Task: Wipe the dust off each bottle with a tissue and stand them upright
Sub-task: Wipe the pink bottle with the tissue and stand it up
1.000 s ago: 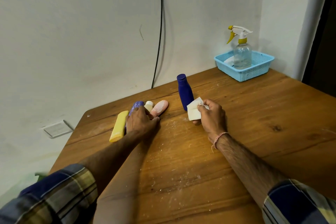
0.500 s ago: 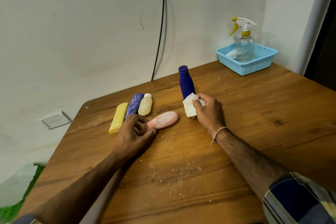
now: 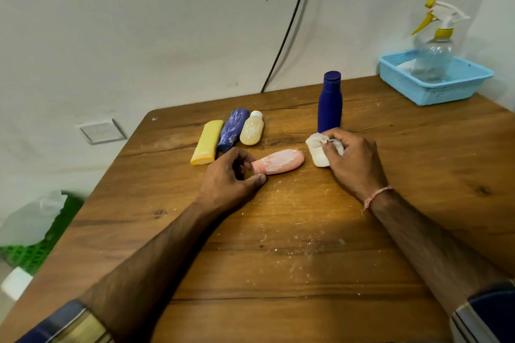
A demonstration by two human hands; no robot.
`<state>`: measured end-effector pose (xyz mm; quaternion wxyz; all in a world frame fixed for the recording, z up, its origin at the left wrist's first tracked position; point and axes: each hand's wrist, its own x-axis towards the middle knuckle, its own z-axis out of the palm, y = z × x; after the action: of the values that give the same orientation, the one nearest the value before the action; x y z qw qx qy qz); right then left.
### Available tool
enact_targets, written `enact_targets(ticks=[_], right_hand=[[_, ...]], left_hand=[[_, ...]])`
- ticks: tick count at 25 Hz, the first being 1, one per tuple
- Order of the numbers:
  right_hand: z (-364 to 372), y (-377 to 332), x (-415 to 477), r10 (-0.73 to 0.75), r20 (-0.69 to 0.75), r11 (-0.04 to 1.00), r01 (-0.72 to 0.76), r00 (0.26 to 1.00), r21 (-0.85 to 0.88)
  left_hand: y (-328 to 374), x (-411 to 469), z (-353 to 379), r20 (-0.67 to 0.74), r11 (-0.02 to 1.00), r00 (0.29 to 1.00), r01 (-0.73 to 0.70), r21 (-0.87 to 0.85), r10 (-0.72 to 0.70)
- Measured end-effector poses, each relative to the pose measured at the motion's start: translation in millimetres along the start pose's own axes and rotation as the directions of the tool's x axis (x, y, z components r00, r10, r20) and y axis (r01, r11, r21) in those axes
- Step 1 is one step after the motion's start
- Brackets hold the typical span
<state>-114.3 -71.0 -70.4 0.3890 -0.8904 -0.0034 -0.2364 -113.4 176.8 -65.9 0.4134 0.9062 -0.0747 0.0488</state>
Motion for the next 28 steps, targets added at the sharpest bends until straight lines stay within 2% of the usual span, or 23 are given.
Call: enact_targets(ticks=[4,7,10,15,20,22,28], right_hand=[[4.4,-3.8,0.0,-0.007,0.001,0.996,0.007,1.0,-0.086],[16.7,-10.6,-0.3,-0.161,-0.013,0.97,0.155,0.987,-0.19],[33.4,-18.4,5.7,-0.297,0.005,0.931,0.291,0.955,-0.219],[32.7,-16.7,11.9,-0.329,-0.006,0.933,0.324,0.944,-0.154],[28.7,-17.8,7.8,-0.294,0.127,0.94,0.311,0.947,-0.139],[28.8,-20.6,7.6,-0.302,0.135,0.937,0.32,0.944,-0.139],[42.2,-43.1,-14.6,-0.476,0.309,0.86,0.51,0.823,-0.034]], left_hand=[[-6.5,3.1,0.3,-0.003,0.999,1.0,-0.001,-0.038,0.001],[-11.1,7.3,1.7,-0.028,0.999,0.999,0.018,-0.048,-0.019],[-14.3,9.0,1.8,-0.049,0.998,0.998,0.042,-0.052,-0.045],[-16.2,10.5,1.0,-0.026,0.996,0.997,0.076,-0.051,-0.077],[-14.7,9.7,-0.3,-0.008,0.995,0.997,0.079,-0.066,-0.08],[-12.6,8.5,0.4,-0.019,0.995,0.997,0.073,-0.07,-0.074],[-10.9,7.4,0.3,-0.017,0.999,0.999,0.044,-0.032,-0.045]])
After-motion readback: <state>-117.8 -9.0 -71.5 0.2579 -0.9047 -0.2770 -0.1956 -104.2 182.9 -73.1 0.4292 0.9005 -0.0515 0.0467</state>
